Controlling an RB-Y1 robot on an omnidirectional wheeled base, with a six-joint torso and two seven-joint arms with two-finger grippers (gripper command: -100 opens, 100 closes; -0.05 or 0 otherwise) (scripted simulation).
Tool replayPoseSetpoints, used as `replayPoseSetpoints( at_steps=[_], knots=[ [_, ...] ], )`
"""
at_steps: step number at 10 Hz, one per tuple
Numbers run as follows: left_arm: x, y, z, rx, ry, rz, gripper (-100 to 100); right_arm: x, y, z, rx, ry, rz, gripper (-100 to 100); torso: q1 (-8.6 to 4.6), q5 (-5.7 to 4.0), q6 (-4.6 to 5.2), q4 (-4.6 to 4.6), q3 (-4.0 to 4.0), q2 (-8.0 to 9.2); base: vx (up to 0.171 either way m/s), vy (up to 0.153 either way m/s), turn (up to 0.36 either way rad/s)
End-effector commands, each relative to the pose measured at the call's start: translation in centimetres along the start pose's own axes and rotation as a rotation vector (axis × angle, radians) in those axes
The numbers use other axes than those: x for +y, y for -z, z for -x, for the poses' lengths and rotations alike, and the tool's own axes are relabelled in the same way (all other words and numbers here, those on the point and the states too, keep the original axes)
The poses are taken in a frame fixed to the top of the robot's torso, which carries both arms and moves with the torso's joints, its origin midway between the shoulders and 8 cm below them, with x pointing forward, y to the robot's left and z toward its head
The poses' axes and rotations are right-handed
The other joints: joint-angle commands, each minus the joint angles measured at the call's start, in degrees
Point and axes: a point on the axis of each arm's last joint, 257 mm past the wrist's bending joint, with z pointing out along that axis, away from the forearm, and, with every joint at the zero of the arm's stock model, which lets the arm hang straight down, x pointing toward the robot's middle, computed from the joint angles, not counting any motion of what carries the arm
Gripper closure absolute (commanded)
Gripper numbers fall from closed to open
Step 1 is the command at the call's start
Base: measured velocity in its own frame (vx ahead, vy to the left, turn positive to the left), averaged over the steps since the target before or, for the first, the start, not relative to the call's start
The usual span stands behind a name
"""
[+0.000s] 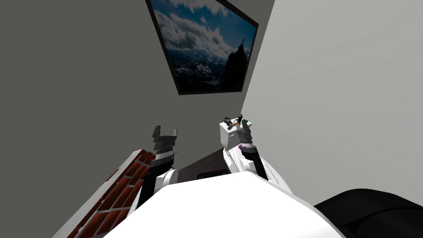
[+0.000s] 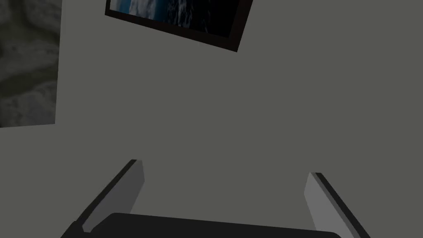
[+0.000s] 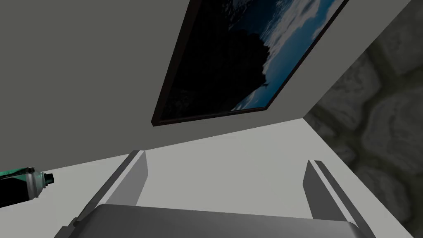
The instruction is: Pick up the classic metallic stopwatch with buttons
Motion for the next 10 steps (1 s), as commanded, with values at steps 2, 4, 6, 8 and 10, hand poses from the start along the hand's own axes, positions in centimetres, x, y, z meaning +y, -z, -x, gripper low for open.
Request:
replayPoseSetpoints(
  at_steps=[2, 4, 6, 8, 10],
  knots=[
    [0.0, 0.0, 0.0, 0.0, 0.0, 0.0, 0, -0.6, 0.6, -1.0, 0.087, 0.065, -0.008, -100, 0.0, 0.0, -0.01, -0.01, -0.03, -0.05, 0.028, 0.009, 0.079],
    [0.0, 0.0, 0.0, 0.0, 0.0, 0.0, 0, -1.2, 1.2, -1.7, 0.158, 0.126, -0.015, -100, 0.03, 0.01, -0.01, -0.03, -0.09, -0.15, 0.042, 0.014, 0.102],
    [0.0, 0.0, 0.0, 0.0, 0.0, 0.0, 0, -1.6, 1.7, -2.2, 0.214, 0.168, -0.018, -100, 0.02, 0.01, 0.0, -0.03, -0.08, -0.13, 0.035, 0.011, 0.059],
    [0.0, 0.0, 0.0, 0.0, 0.0, 0.0, 0, -2.0, 2.3, -2.7, 0.268, 0.211, -0.02, -100, 0.04, 0.01, -0.01, -0.04, -0.1, -0.17, 0.043, 0.012, 0.091],
    [0.0, 0.0, 0.0, 0.0, 0.0, 0.0, 0, -2.5, 2.9, -3.2, 0.325, 0.256, -0.023, -100, 0.02, 0.01, -0.01, -0.04, -0.1, -0.17, 0.042, 0.006, 0.072]
  ],
)
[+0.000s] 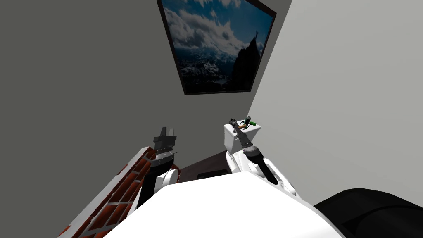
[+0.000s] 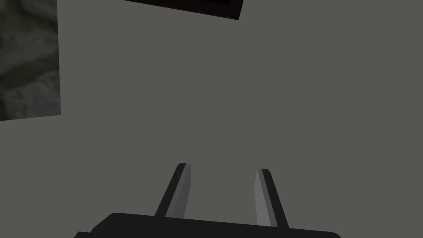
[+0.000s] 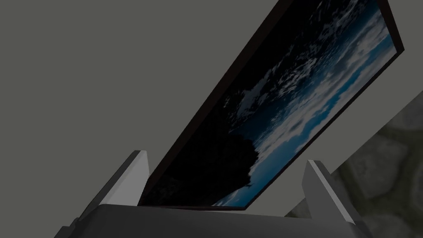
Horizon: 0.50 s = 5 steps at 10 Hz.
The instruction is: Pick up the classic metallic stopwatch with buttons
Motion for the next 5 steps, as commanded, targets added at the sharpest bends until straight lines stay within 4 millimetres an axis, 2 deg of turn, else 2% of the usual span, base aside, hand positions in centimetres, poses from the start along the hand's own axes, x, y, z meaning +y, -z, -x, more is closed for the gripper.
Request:
replayPoseSetpoints(
  at_steps=[1, 5],
  knots=[
    [0.0, 0.0, 0.0, 0.0, 0.0, 0.0, 0, -0.4, 0.5, -0.8, 0.061, 0.052, -0.003, -100, 0.0, 0.0, 0.0, 0.0, 0.0, 0.0, 0.039, 0.016, 0.088],
    [0.0, 0.0, 0.0, 0.0, 0.0, 0.0, 0, -1.2, 1.7, -2.3, 0.188, 0.151, -0.003, -100, 0.01, 0.0, 0.0, 0.0, 0.0, 0.0, 0.041, 0.011, 0.093]
  ],
)
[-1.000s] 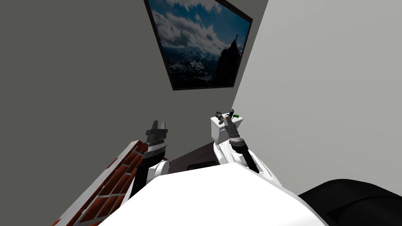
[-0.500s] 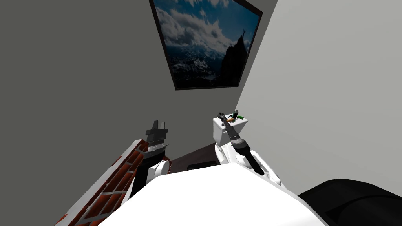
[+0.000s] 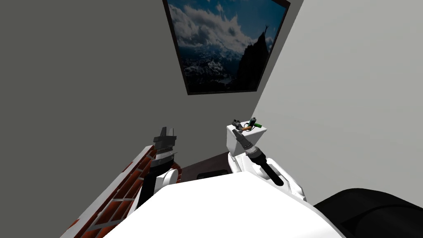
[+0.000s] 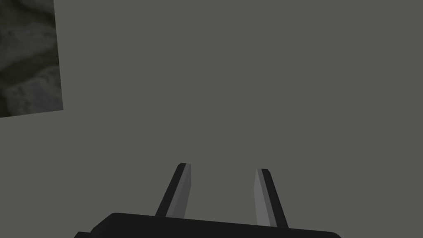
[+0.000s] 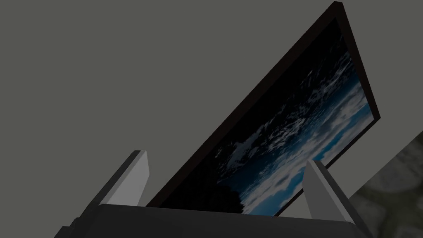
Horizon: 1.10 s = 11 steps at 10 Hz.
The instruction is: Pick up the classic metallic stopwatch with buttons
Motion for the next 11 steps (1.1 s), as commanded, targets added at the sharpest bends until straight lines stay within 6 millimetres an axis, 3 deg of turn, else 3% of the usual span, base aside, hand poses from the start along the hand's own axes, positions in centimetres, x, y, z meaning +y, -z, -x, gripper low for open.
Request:
replayPoseSetpoints(
  at_steps=[1, 11],
  knots=[
    [0.0, 0.0, 0.0, 0.0, 0.0, 0.0, 0, -0.1, 0.4, -0.5, 0.045, 0.031, 0.004, -100, 0.0, 0.0, 0.0, 0.0, 0.0, 0.0, 0.039, 0.009, 0.053],
    [0.0, 0.0, 0.0, 0.0, 0.0, 0.0, 0, -2.4, 4.3, -4.7, 0.407, 0.293, 0.045, -100, -0.01, 0.0, 0.02, 0.0, 0.0, 0.0, 0.043, 0.007, 0.087]
  ],
)
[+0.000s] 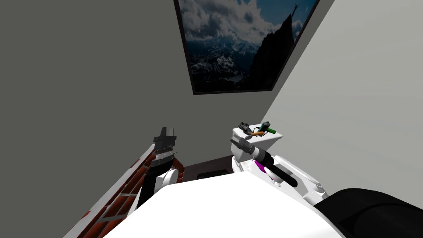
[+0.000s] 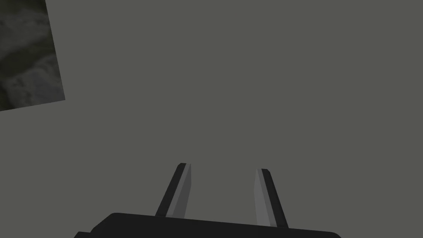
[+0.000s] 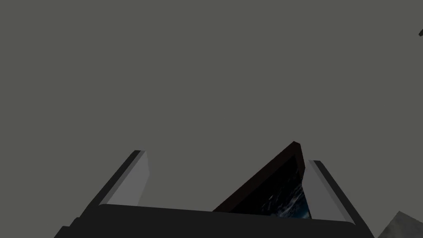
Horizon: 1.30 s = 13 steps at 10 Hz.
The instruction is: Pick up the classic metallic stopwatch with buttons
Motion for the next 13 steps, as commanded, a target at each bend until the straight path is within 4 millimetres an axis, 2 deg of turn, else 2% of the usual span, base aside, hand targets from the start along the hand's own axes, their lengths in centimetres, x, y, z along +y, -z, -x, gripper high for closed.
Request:
replayPoseSetpoints(
  at_steps=[1, 7, 9, 13],
  knots=[
    [0.0, 0.0, 0.0, 0.0, 0.0, 0.0, 0, -0.3, 0.7, -1.1, 0.066, 0.049, 0.011, -100, 0.0, 0.0, 0.0, 0.0, 0.0, 0.0, 0.034, 0.003, 0.15],
    [0.0, 0.0, 0.0, 0.0, 0.0, 0.0, 0, -1.5, 3.1, -4.1, 0.286, 0.195, 0.069, -100, -0.01, 0.0, 0.01, 0.01, 0.03, 0.04, 0.029, -0.001, 0.073],
    [0.0, 0.0, 0.0, 0.0, 0.0, 0.0, 0, -1.6, 3.4, -4.2, 0.32, 0.213, 0.083, -100, -0.01, -0.01, 0.02, 0.01, 0.03, 0.06, 0.014, -0.004, 0.019],
    [0.0, 0.0, 0.0, 0.0, 0.0, 0.0, 0, -2.8, 5.4, -5.7, 0.466, 0.303, 0.128, -100, -0.01, -0.01, 0.0, 0.02, 0.04, 0.07, 0.015, -0.003, 0.067]
  ],
)
